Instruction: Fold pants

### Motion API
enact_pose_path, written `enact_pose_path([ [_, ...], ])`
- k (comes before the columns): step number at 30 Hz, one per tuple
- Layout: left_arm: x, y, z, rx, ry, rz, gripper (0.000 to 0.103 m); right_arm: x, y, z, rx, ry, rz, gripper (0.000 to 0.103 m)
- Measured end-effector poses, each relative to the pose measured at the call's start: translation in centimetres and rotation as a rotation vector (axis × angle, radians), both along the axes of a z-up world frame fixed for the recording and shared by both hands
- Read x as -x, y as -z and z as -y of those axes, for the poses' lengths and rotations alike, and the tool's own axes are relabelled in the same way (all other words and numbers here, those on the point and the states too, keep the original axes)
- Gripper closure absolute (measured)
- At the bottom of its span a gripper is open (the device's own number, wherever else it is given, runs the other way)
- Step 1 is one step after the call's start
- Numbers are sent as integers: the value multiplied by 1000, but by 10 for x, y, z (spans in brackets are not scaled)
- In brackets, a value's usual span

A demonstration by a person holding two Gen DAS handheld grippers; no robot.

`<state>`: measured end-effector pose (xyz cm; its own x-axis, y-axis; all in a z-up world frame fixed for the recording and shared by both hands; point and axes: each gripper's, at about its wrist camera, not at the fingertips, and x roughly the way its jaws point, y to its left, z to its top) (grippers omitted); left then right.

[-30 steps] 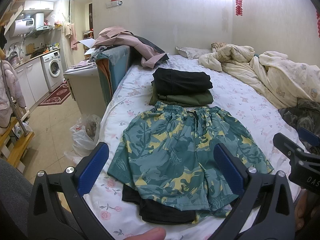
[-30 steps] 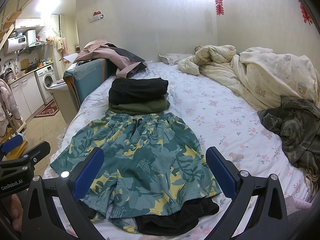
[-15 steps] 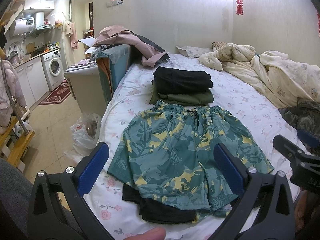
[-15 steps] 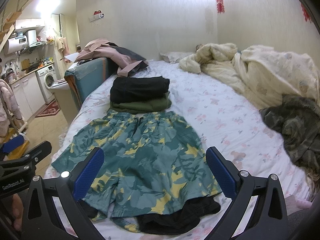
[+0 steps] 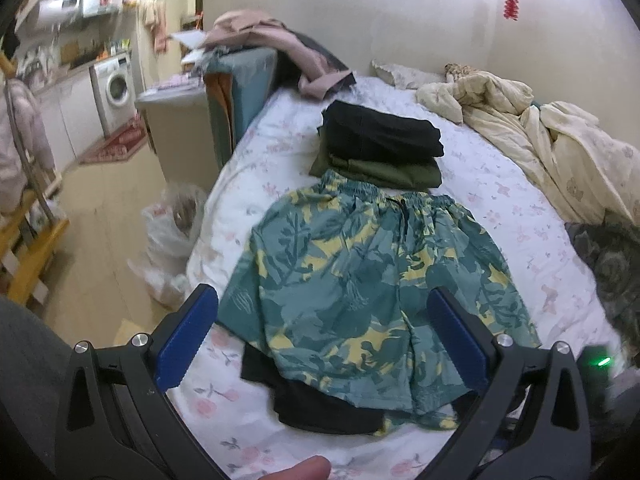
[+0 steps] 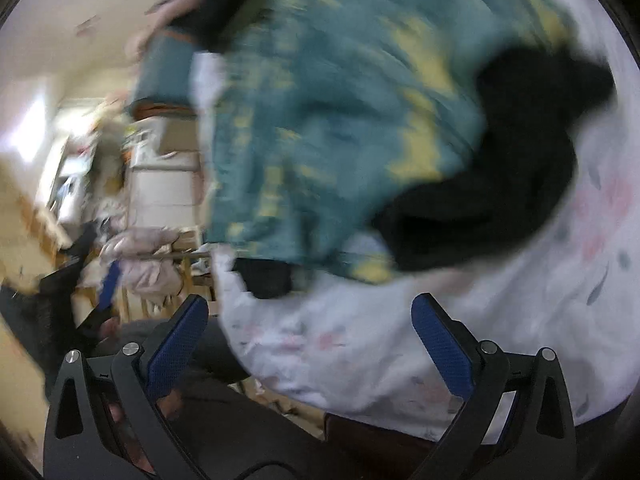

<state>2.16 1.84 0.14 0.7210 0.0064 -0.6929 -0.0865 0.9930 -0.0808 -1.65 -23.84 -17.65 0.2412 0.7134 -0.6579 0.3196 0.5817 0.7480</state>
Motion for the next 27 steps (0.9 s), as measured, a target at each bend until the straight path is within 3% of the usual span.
enact_pose_path([
  [3, -5, 1, 3, 16, 6, -12, 0, 1, 8, 24, 25, 138, -37, 15],
  [12, -14, 5, -2, 57, -6, -49, 0, 13, 3, 73, 118, 441, 11, 29],
  [13, -15, 6, -2, 65, -9, -55, 0, 13, 6, 79, 94, 489, 7, 28],
  [15, -16, 8, -1, 71, -8, -61, 0, 3, 14, 84, 88, 501, -4, 27],
  [17, -18, 9, 3, 58, 3, -63, 0, -4, 10, 84, 143, 507, 28, 27],
  [19, -22, 11, 9, 37, 28, -69, 0, -2, 3, 86, 180, 540, 66, 39],
  [20, -24, 12, 11, 31, 34, -72, 0, 0, 3, 91, 177, 551, 65, 56],
  [21, -25, 13, 13, 24, 42, -77, 0, 3, 3, 96, 171, 564, 66, 87],
  [22, -30, 13, 16, 21, 52, -88, 0, 5, 4, 100, 155, 570, 78, 100],
  [24, -39, 13, 20, 35, 77, -118, 0, 3, 1, 109, 175, 567, 128, 101],
  [27, -66, 10, 31, 51, 112, -172, 0, -4, -28, 97, 226, 514, 241, 101],
])
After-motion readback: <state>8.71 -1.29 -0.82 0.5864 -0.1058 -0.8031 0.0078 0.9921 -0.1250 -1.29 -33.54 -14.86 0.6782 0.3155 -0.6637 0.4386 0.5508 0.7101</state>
